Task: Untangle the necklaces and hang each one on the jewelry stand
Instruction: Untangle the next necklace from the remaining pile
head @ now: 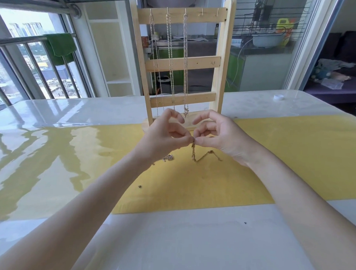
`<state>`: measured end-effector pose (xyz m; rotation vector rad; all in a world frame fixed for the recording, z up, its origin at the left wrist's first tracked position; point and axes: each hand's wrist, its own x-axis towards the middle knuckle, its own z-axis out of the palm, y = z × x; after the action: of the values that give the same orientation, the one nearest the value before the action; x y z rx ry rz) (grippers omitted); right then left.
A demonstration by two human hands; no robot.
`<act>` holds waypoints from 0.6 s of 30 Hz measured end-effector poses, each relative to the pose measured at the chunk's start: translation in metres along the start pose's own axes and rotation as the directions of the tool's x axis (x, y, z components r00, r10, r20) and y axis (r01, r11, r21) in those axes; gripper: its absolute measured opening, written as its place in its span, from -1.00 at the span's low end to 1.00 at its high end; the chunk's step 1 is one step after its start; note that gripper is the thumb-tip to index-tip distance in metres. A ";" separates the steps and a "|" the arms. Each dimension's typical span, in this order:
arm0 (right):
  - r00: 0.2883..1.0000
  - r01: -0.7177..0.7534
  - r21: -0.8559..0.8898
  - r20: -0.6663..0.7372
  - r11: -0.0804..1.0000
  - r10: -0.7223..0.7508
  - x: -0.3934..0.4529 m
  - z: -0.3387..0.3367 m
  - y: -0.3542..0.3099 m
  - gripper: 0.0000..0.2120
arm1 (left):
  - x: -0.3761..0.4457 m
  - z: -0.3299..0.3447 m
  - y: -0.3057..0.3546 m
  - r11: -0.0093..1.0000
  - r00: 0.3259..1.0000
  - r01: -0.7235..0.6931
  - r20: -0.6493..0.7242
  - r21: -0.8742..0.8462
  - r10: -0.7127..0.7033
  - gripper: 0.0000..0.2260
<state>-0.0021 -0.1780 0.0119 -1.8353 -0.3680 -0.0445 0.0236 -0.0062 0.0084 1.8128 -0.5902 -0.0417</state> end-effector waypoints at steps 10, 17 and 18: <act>0.999 -0.034 -0.053 -0.007 0.998 0.034 -0.001 0.005 0.004 -0.67 | -0.003 0.007 -0.005 0.956 0.980 -0.197 0.054 0.217 0.190 -0.64; 0.998 -0.042 0.013 -0.045 0.999 0.042 -0.001 0.011 0.004 -0.69 | -0.005 0.016 -0.008 0.987 0.990 -0.129 -0.051 0.097 0.135 -0.67; 0.998 -0.040 0.019 -0.050 0.999 0.041 -0.001 0.011 0.004 -0.70 | -0.005 0.017 -0.008 0.991 0.991 -0.113 -0.061 0.067 0.117 -0.68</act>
<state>-0.0033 -0.1689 0.0045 -1.8202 -0.2950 -0.0596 0.0172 -0.0176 -0.0055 1.8314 -0.6549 0.1147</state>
